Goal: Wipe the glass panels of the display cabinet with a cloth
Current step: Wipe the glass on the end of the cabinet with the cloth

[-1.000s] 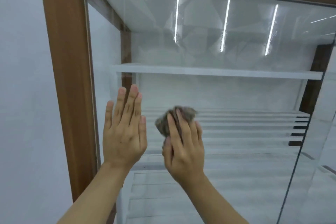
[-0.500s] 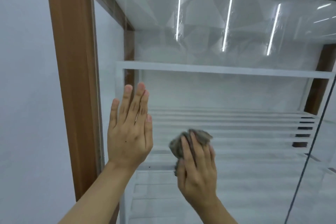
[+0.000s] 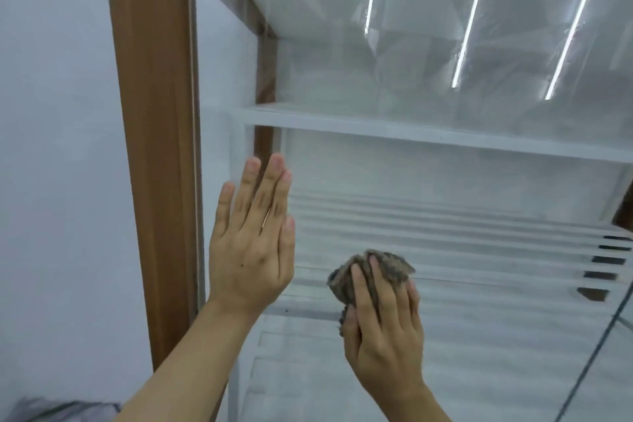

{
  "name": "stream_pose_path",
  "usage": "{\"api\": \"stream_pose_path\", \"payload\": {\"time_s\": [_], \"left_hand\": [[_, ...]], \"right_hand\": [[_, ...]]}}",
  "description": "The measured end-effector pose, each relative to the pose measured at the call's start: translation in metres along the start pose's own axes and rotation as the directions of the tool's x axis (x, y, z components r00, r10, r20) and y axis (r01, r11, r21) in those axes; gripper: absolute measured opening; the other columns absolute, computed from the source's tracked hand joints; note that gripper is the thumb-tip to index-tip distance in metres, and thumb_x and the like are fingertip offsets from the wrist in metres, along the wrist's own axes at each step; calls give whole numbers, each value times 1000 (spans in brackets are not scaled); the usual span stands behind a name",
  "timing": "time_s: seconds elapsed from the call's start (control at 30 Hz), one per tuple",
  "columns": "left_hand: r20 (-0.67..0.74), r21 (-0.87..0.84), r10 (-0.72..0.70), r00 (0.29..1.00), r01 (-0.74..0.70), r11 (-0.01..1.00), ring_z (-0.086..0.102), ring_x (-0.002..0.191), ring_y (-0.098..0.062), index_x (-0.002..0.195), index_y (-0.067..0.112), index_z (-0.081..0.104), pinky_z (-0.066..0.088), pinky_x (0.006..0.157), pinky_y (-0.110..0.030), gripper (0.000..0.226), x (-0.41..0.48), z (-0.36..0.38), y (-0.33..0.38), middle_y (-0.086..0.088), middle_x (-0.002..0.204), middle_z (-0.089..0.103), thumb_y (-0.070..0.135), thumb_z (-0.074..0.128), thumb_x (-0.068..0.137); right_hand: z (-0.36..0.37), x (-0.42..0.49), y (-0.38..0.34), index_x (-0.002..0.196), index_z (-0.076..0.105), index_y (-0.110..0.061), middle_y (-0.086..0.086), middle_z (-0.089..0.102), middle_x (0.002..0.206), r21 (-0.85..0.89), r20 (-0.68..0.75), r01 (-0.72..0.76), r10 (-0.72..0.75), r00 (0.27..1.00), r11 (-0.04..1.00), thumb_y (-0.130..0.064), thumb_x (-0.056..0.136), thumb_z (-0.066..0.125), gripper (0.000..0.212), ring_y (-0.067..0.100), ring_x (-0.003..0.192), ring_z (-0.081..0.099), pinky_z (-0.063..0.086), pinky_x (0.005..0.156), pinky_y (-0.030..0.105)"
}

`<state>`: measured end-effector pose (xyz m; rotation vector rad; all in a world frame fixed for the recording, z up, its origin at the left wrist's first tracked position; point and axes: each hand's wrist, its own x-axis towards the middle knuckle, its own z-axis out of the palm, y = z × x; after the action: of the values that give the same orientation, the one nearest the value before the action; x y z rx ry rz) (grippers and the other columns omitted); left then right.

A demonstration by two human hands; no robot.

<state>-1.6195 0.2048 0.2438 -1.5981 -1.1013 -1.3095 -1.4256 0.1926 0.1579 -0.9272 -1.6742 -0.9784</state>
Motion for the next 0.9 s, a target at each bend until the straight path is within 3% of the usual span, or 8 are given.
{"api": "stream_pose_path", "payload": {"time_s": [0.1, 0.23, 0.3, 0.4, 0.47, 0.6, 0.73, 0.9], "left_hand": [[16, -10, -10, 1000, 10, 1000, 8, 156, -23, 156, 5, 25, 7, 127, -44, 53, 1, -2, 1, -7, 165, 19, 21, 30, 105], [77, 33, -10, 997, 7, 999, 5, 156, -23, 158, 9, 21, 6, 127, -44, 53, -9, -8, -6, -5, 167, 15, 23, 27, 107], [124, 44, 10, 992, -15, 999, 6, 157, -25, 159, 11, 17, 7, 127, -44, 53, -14, -14, -12, -5, 168, 13, 24, 26, 108], [179, 28, 76, 981, -82, 996, 11, 156, -27, 159, 10, 19, 15, 126, -47, 54, -12, -28, -18, -7, 168, 14, 23, 29, 108], [160, 49, 94, 983, -103, 993, 16, 155, -28, 158, 7, 25, 18, 125, -49, 53, -11, -41, -26, -9, 167, 19, 22, 31, 107], [120, 205, 46, 992, -70, 976, 13, 156, -26, 157, 5, 27, 9, 126, -48, 57, -14, -54, -61, -8, 167, 20, 26, 34, 105], [155, 234, 37, 987, -73, 969, 8, 157, -25, 159, 7, 23, 5, 126, -47, 60, -17, -48, -70, -7, 167, 20, 29, 35, 104], [123, 215, 30, 992, -56, 975, 11, 156, -25, 160, 10, 22, 7, 126, -48, 60, -17, -47, -70, -7, 167, 23, 29, 35, 105]], "right_hand": [[-6, 25, 14, 145, 48, -2, 19, 41, 154, -32, -116, -121, 116, 986, 992, -16, 100, 45, 47, 36, 138, 44, 37, 113, 52], [-1, 135, -1, 143, 48, 4, 25, 41, 151, 122, -312, -362, 382, 870, 924, -11, 103, 41, 43, 42, 140, 41, 35, 114, 54], [6, 137, -25, 144, 48, 2, 23, 40, 153, 146, -283, -304, 334, 899, 941, -14, 104, 41, 44, 39, 143, 39, 32, 116, 52], [17, 55, -52, 151, 40, -7, 13, 30, 161, 74, -63, -91, 95, 993, 993, -19, 103, 41, 49, 34, 144, 40, 26, 121, 47], [10, 13, -43, 152, 38, -12, 5, 25, 165, 24, 44, -4, 3, 999, 1000, -23, 102, 40, 51, 31, 139, 46, 25, 122, 44], [4, 59, -18, 143, 51, 0, 20, 40, 155, -28, -127, -163, 159, 979, 986, -18, 102, 41, 45, 36, 140, 41, 30, 118, 50], [14, 146, -48, 144, 48, 4, 25, 41, 152, 125, -273, -344, 365, 890, 931, -13, 102, 42, 45, 41, 143, 37, 33, 115, 56], [32, 57, -88, 154, 32, -7, 14, 32, 160, 39, -54, -91, 93, 994, 995, -19, 101, 43, 55, 29, 148, 33, 37, 113, 55]]}}
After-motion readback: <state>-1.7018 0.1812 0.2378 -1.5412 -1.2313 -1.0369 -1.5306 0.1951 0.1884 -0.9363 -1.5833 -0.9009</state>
